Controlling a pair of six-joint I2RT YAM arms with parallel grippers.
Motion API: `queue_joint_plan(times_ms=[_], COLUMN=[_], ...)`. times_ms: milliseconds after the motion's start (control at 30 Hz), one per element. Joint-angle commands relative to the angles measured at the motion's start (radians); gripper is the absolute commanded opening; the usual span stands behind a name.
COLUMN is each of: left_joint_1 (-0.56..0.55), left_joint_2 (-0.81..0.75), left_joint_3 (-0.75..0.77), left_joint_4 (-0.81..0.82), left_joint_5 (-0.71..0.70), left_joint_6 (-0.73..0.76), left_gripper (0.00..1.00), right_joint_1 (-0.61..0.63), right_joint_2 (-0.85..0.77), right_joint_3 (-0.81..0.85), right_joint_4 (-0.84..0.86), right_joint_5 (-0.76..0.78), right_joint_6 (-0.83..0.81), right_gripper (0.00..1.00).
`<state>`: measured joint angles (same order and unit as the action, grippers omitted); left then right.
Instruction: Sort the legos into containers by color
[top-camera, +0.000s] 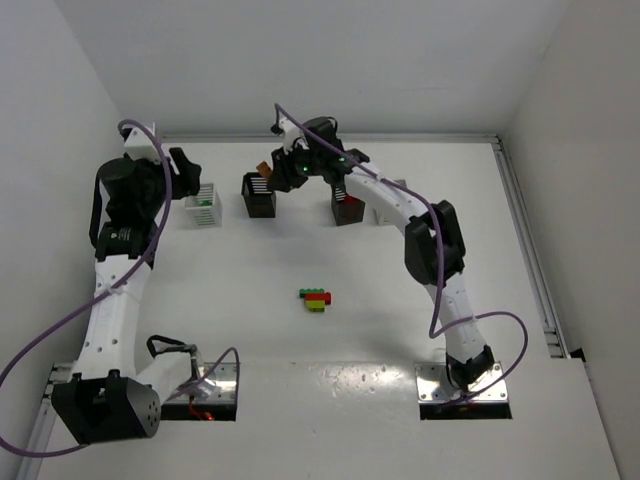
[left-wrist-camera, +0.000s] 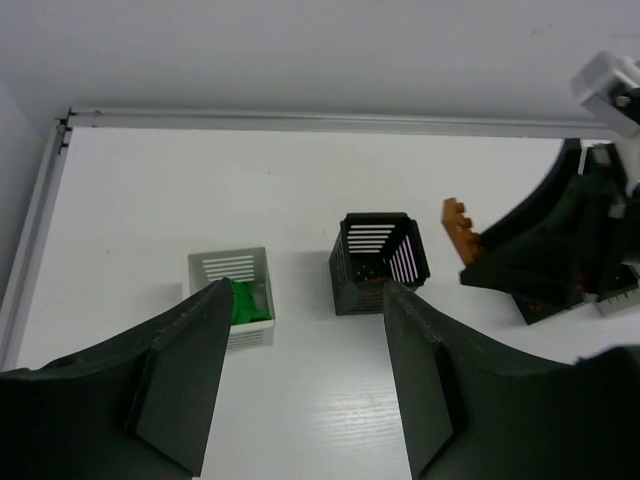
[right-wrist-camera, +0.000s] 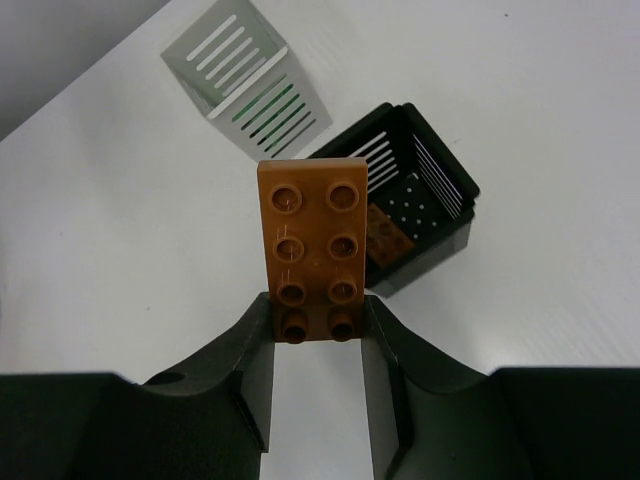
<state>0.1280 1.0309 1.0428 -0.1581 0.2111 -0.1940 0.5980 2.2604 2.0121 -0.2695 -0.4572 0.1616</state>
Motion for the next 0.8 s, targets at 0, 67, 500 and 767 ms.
queue_joint_plan(times_ms=[0,67,500,767], left_joint_1=[0.007,0.007,0.007,0.007], left_joint_2=[-0.023,-0.032,-0.051,-0.051], left_joint_3=[-0.003,-0.013,-0.033,-0.033], left_joint_4=[-0.044,-0.044,-0.072,-0.072], left_joint_5=[0.05,0.073,0.113,0.103], left_joint_6=[-0.002,-0.012,-0.019,-0.01], left_gripper=[0.67,0.67,0.67,0.67], right_joint_1=[0.026,0.036,0.063,0.072], right_joint_2=[0.045,0.077,0.205,0.214], right_joint_3=[0.095,0.143,0.251,0.251], right_joint_4=[0.084,0.104,0.131,0.131], right_joint_5=[0.031,0.04,0.201,0.192], right_joint_6=[0.015,0.003,-0.04,-0.059], right_gripper=[0.0,0.0,0.14,0.4])
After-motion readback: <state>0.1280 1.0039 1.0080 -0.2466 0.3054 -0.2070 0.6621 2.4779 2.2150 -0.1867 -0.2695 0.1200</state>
